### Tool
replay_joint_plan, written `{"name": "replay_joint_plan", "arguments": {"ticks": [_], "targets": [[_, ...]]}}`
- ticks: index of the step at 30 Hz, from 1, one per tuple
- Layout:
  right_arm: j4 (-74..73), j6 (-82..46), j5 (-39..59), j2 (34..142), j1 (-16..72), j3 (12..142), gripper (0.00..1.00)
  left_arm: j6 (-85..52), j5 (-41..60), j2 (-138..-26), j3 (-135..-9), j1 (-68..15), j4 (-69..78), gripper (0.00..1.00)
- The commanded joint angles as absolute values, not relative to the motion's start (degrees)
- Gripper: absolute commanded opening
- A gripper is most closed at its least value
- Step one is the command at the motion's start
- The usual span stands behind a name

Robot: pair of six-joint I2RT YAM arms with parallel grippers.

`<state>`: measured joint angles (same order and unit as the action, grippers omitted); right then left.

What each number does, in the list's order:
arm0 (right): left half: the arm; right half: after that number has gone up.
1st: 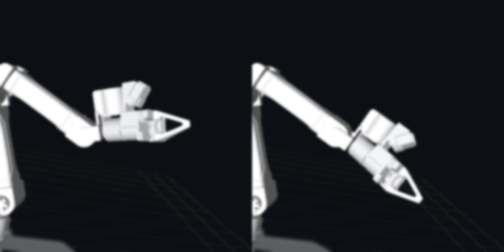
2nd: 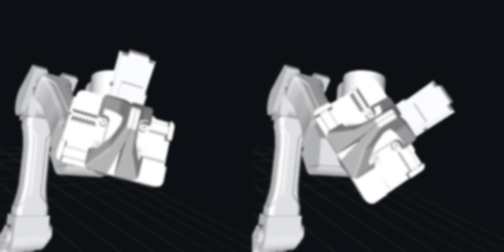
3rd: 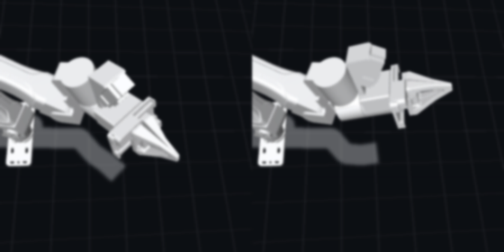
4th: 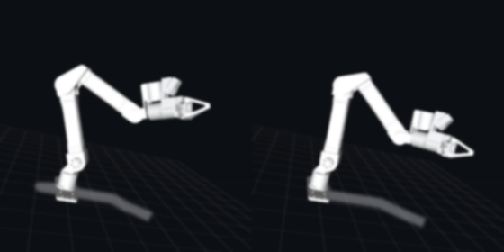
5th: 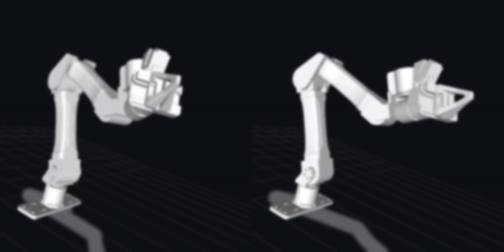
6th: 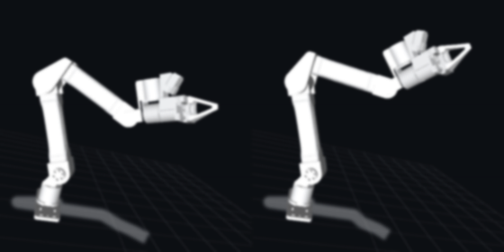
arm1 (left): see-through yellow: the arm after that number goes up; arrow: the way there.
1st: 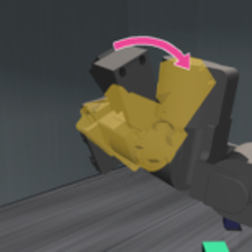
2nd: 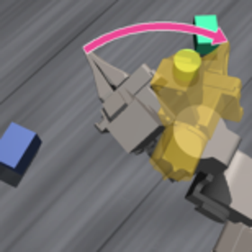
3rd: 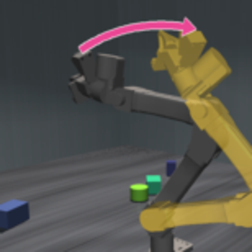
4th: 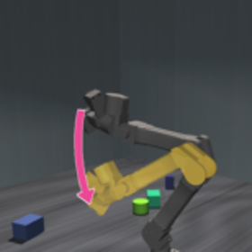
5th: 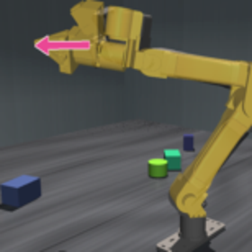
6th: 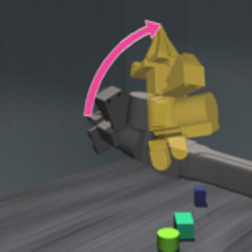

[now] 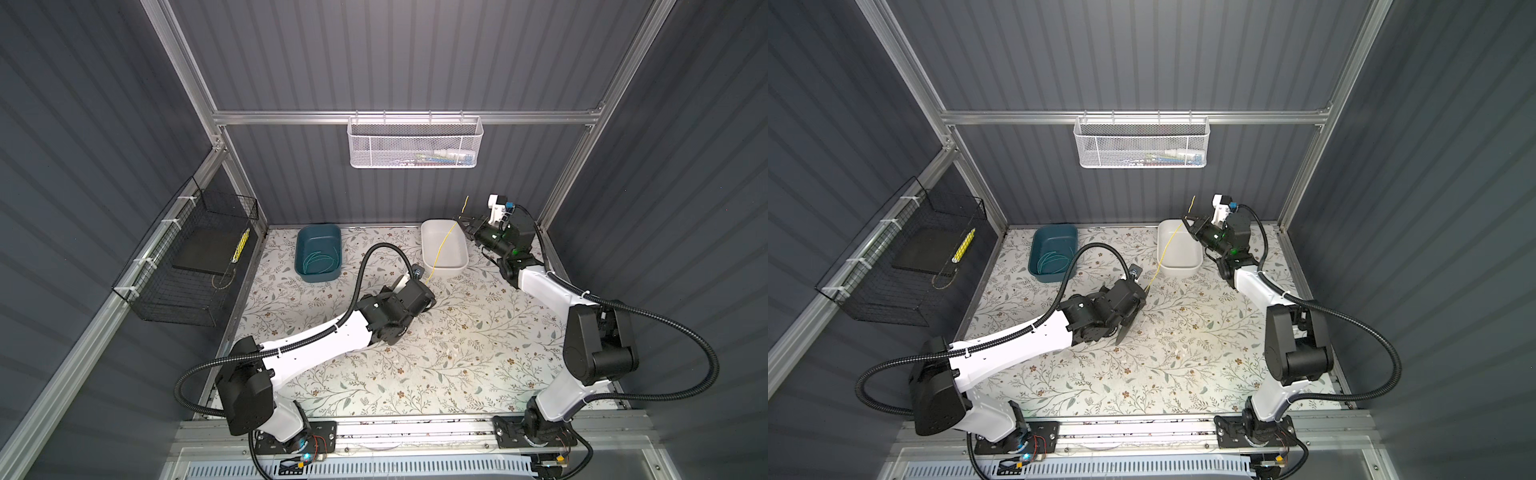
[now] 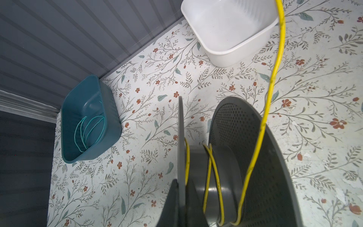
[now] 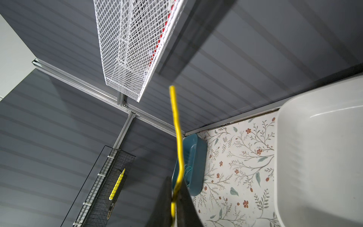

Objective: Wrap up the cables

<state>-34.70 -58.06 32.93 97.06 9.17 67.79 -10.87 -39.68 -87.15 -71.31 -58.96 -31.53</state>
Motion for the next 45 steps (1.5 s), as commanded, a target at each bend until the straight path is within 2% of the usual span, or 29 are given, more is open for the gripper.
{"name": "replay_joint_plan", "arguments": {"ticks": [1, 13, 21, 26, 33, 45], "targets": [[-36.25, -57.34, 32.56, 97.35, 8.19, 70.77, 0.07, -9.83, -37.73, -87.37, -71.02, -59.92, -37.07, 0.00], [-31.79, -55.52, 33.89, 100.24, 6.94, 76.22, 0.10, -9.82, -37.72, -87.32, -71.34, -60.55, -36.98, 0.00], [-31.33, -54.70, 32.93, 100.22, 6.77, 75.87, 0.00, -9.36, -37.85, -86.94, -71.43, -60.84, -37.14, 0.00], [-28.00, -52.07, 32.24, 100.02, 5.07, 77.89, 0.00, -6.76, -38.39, -83.06, -69.75, -60.82, -37.10, 0.00], [-27.93, -51.73, 31.92, 102.42, 3.06, 78.45, 0.00, -4.74, -33.57, -73.70, -66.57, -60.77, -34.98, 0.00], [-35.00, -58.27, 32.22, 105.12, 0.36, 74.94, 0.00, -5.97, -25.98, -66.58, -62.57, -60.74, -31.92, 0.00]]}}
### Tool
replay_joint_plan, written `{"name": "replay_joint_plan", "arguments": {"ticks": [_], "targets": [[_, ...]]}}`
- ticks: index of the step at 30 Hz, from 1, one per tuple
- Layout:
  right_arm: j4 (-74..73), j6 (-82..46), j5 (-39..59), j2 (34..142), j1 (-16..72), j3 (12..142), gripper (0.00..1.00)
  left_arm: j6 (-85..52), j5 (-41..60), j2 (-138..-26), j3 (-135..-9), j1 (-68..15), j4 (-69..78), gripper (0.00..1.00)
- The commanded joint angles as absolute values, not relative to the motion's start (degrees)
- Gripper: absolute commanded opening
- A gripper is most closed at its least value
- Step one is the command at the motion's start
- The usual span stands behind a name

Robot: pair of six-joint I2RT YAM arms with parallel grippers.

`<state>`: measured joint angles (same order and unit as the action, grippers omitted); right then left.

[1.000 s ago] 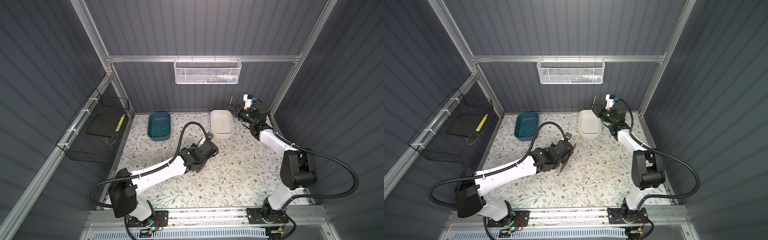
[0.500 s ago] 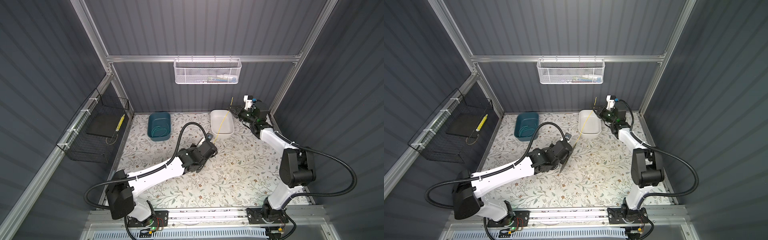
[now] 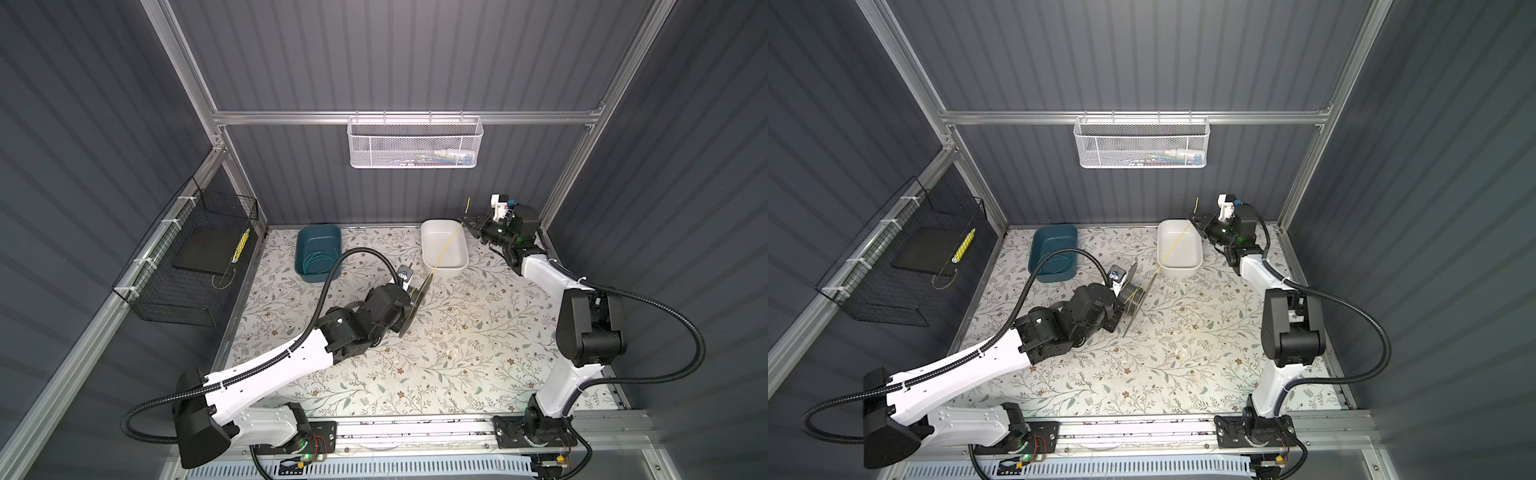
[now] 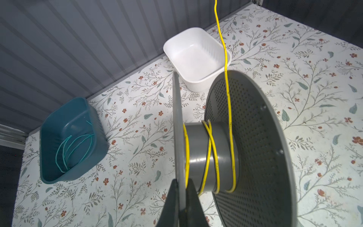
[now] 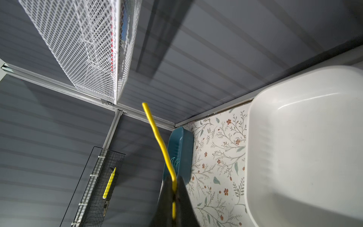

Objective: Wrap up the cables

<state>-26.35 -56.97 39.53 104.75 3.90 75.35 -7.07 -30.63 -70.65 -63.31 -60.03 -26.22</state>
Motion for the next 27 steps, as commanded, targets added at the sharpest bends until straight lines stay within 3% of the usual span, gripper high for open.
{"name": "replay_joint_plan", "arguments": {"ticks": [1, 6, 14, 22, 27], "targets": [[-35.84, -58.65, 32.33, 105.12, 0.50, 73.86, 0.00, -6.00, -25.04, -66.12, -62.82, -60.74, -31.03, 0.00], [-39.46, -58.08, 30.87, 103.56, 2.08, 66.40, 0.00, -8.30, -19.42, -66.71, -67.26, -58.90, -28.18, 0.00], [-46.95, -59.46, 27.94, 102.62, 3.96, 53.92, 0.00, -20.57, 0.00, -66.66, -71.83, -41.98, -19.68, 0.00], [-53.73, -60.66, 22.01, 101.04, 10.53, 44.11, 0.00, -30.95, 2.28, -70.90, -72.96, -38.26, -8.39, 0.00], [-58.53, -62.95, 18.24, 99.49, 13.89, 38.67, 0.00, -35.75, -2.80, -72.32, -72.59, -37.90, -4.01, 0.00]]}}
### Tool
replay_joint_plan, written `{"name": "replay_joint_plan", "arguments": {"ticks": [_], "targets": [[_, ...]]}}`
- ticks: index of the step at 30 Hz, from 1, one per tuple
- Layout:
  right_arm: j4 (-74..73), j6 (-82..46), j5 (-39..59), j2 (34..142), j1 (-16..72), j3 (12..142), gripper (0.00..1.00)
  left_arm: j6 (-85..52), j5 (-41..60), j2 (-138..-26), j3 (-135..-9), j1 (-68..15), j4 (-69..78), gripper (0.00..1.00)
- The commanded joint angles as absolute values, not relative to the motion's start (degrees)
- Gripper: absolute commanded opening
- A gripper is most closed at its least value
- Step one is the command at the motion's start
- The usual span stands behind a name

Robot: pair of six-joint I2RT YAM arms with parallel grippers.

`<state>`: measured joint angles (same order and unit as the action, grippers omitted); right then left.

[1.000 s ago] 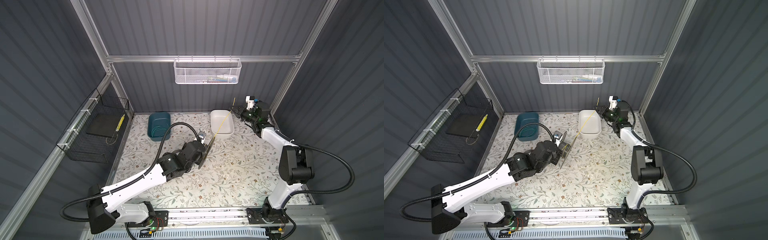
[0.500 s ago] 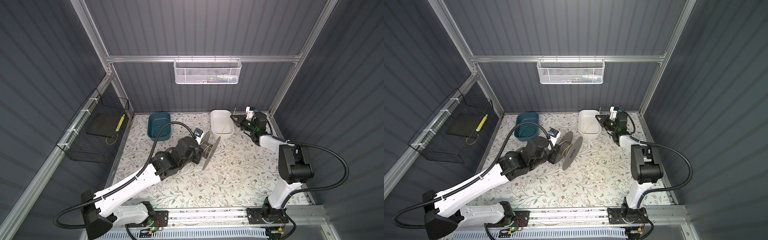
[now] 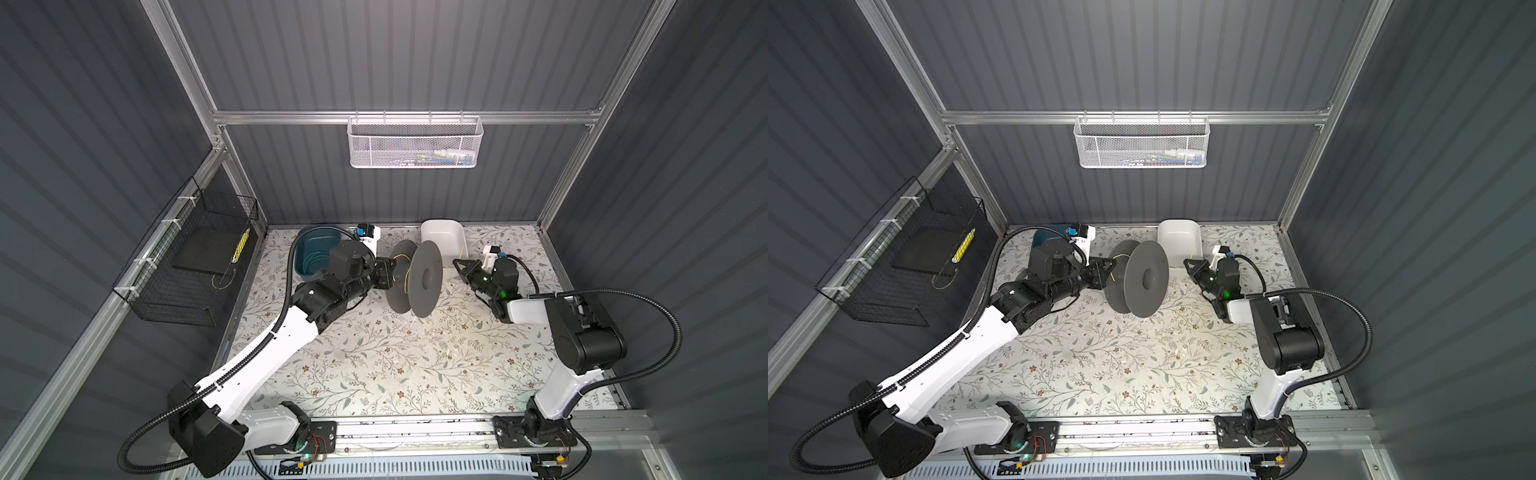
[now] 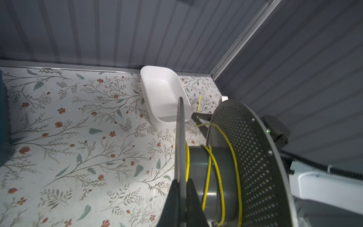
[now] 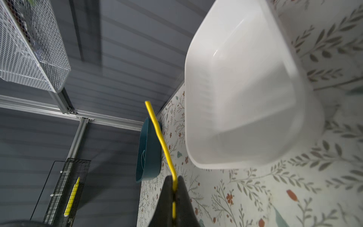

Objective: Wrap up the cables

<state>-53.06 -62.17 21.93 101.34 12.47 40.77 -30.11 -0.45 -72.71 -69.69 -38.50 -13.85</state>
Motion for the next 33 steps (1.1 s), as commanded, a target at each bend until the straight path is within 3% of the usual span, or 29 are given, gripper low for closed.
{"name": "replay_joint_plan", "arguments": {"ticks": [1, 11, 21, 25, 33], "targets": [[-59.18, -63.46, 17.15, 99.00, 14.45, 37.47, 0.00, -36.01, -4.17, -72.59, -72.43, -37.88, -3.55, 0.00], [-59.28, -62.98, 9.26, 84.81, 23.15, 26.40, 0.00, -42.41, -18.84, -76.90, -72.28, -37.88, -2.04, 0.00], [-36.90, -41.97, -3.04, 64.68, 39.72, 31.57, 0.00, -43.68, -25.63, -83.53, -76.68, -37.97, -6.24, 0.00], [-33.72, -33.43, -5.94, 62.45, 45.06, 34.60, 0.00, -43.68, -24.87, -84.96, -76.99, -38.10, -7.57, 0.00], [-31.94, -17.48, -6.93, 67.69, 52.96, 43.40, 0.00, -38.67, -23.97, -86.65, -76.68, -40.16, -10.75, 0.00]]}}
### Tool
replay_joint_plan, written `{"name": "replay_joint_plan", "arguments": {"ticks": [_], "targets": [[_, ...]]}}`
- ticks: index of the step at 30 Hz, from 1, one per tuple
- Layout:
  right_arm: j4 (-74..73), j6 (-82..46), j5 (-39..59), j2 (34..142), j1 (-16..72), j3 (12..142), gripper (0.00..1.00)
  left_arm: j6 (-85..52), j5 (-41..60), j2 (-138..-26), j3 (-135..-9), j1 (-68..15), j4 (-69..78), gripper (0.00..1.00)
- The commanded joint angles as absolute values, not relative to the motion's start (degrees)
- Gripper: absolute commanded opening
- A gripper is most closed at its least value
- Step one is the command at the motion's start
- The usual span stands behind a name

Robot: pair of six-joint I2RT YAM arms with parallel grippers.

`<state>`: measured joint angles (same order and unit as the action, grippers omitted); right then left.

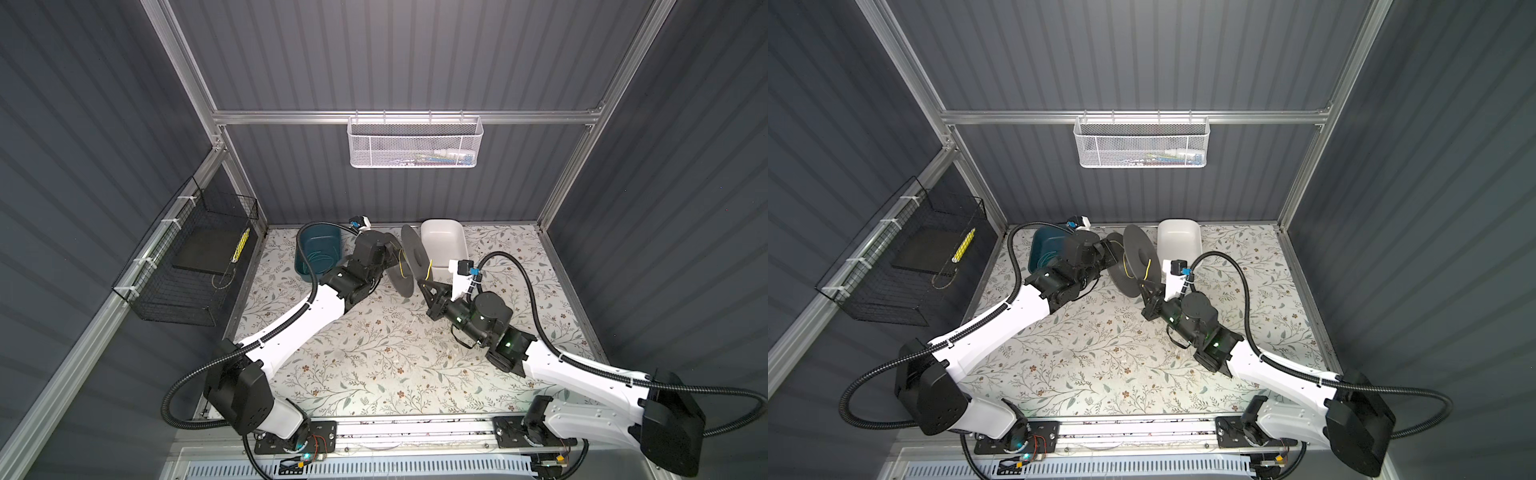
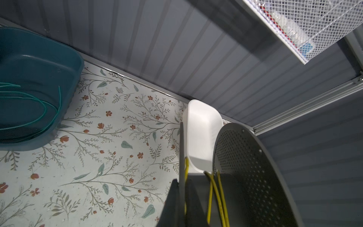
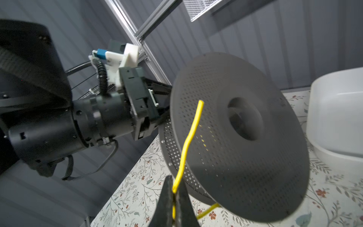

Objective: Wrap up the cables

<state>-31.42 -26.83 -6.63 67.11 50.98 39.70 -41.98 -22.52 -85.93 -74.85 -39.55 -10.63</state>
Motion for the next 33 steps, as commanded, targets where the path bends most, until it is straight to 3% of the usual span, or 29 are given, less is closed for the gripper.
{"name": "replay_joint_plan", "arguments": {"ticks": [1, 13, 22, 33], "targets": [[-31.79, -16.46, -6.91, 68.10, 53.17, 44.34, 0.00, -38.34, -23.49, -86.58, -76.20, -40.25, -10.89, 0.00], [-22.29, -7.89, -1.46, 73.75, 50.12, 57.69, 0.00, -26.48, -21.31, -84.14, -70.85, -45.47, -11.95, 0.00], [-16.19, -13.45, 5.73, 77.40, 43.73, 65.10, 0.00, -21.55, -20.99, -80.21, -63.15, -47.49, -9.09, 0.00], [-15.79, -18.59, 21.07, 75.06, 37.38, 62.42, 0.00, -15.29, -14.82, -77.59, -59.67, -47.55, -7.28, 0.00]]}}
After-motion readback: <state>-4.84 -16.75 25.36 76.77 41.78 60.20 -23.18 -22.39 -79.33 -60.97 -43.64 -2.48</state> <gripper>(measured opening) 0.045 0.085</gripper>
